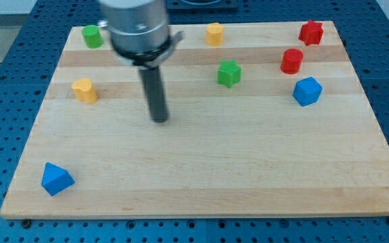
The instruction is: Move your arm to the bottom of yellow hexagon
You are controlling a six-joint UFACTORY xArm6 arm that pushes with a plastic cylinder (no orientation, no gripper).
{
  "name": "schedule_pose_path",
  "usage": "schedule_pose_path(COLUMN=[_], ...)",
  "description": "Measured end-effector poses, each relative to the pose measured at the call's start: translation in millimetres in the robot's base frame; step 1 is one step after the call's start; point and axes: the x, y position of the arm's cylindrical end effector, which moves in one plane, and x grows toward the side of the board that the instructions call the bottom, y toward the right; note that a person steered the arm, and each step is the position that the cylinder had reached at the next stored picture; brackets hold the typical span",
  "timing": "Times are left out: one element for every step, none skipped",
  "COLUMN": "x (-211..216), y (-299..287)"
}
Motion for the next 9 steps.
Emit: schedule_pose_path(x=[-21.1, -31.7, -29.2, -37.6, -78.7, -124.6, -159.4, -178.9, -179.0], y=[56.4, 83.4, 50.2, -11.7, -46.5, -51.8, -15.1, 44.7, 115.3])
